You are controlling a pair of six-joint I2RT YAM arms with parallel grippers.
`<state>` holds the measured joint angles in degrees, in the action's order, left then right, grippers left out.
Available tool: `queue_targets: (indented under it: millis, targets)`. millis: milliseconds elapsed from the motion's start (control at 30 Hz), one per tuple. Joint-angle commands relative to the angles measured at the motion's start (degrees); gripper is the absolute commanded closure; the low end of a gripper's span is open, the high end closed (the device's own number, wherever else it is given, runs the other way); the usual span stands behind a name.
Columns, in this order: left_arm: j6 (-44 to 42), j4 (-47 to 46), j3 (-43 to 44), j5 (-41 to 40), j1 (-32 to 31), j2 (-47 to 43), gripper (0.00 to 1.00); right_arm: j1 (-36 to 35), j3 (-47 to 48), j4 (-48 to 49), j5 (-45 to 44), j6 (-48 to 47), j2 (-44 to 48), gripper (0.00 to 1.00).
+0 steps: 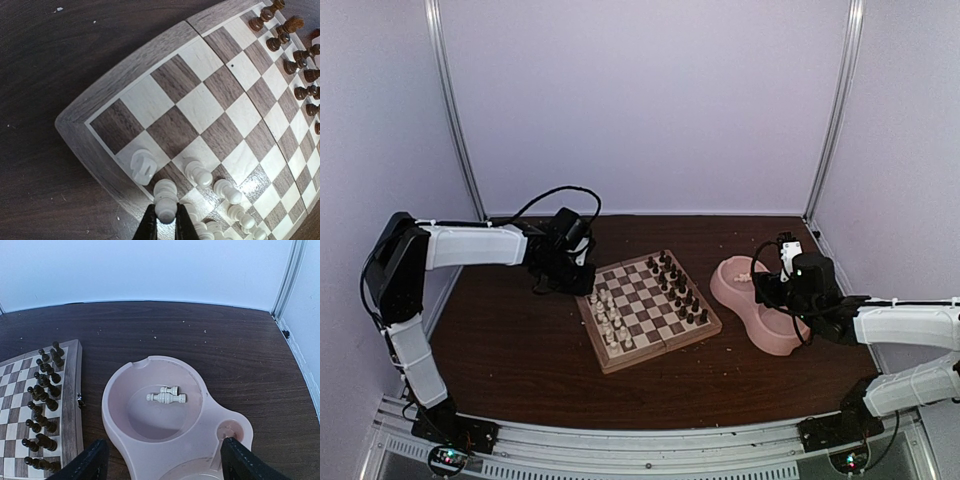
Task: Set up the chess pieces on the board
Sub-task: Place the bishop on c1.
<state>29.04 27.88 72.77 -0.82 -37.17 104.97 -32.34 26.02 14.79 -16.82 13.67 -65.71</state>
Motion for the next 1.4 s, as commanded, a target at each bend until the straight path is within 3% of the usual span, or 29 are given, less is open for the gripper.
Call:
queue_targets:
  millis: [0,333,500,1367]
  targets:
    - [-0.61,-1.65,1.25,0.82,0.43,0.98,1.0,0.17,1.7,-0.02,-0.05,0.23,-0.38,0.2]
    - [-0.4,-1.79,1.14,0.82,0.43,2.05,1.0,0.21,1.69,-0.04,-0.05,0.17,-0.53,0.2]
    - [-0.33,-1.22,1.41,0.82,0.43,2.1,0.93,0.17,1.68,-0.14,-0.14,0.19,-0.47,0.2]
    - [-0.38,0.29,1.31,0.82,0.43,-0.77,0.82,0.17,1.9,-0.26,0.28,0.22,-0.58,0.2]
